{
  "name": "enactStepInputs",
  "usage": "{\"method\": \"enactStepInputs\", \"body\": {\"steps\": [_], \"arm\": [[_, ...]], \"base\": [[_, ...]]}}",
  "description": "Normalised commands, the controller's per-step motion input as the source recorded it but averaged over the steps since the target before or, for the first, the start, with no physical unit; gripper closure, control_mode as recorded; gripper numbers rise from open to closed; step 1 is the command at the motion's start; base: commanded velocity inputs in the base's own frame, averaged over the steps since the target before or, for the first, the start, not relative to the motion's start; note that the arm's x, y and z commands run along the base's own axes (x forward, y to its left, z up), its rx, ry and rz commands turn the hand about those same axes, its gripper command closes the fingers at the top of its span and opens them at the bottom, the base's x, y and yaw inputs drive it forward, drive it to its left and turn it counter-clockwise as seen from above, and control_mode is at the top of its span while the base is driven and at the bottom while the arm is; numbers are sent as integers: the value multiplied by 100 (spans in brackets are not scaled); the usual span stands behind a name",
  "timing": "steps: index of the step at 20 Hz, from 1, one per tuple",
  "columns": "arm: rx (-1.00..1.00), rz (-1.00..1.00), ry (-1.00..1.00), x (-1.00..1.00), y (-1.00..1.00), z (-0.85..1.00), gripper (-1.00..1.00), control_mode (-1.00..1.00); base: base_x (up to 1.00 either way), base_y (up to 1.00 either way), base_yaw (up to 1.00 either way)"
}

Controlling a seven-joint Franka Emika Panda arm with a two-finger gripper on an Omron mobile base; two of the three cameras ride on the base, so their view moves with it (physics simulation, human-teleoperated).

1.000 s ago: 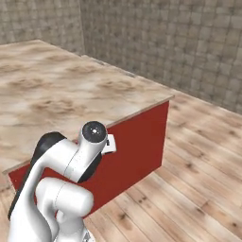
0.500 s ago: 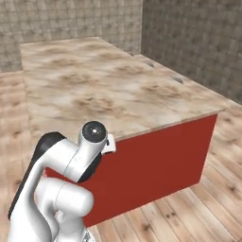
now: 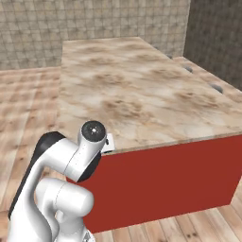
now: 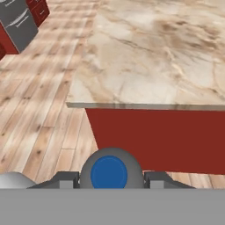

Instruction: Move the drinks to the dining counter.

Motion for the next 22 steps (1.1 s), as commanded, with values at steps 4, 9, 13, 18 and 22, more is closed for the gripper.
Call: {"method": "enactStepInputs", "body": {"steps": [4, 9, 13, 18, 22], "arm": [[0, 0, 0, 0, 0, 0, 100, 100], [0, 0, 0, 0, 0, 0, 100, 100], [0, 0, 0, 0, 0, 0, 100, 100], [0, 0, 0, 0, 0, 0, 100, 100], [0, 0, 0, 0, 0, 0, 100, 100]], "base": [[59, -28, 27], [60, -32, 26], [58, -21, 26], [61, -2, 25], [60, 0, 32]]}}
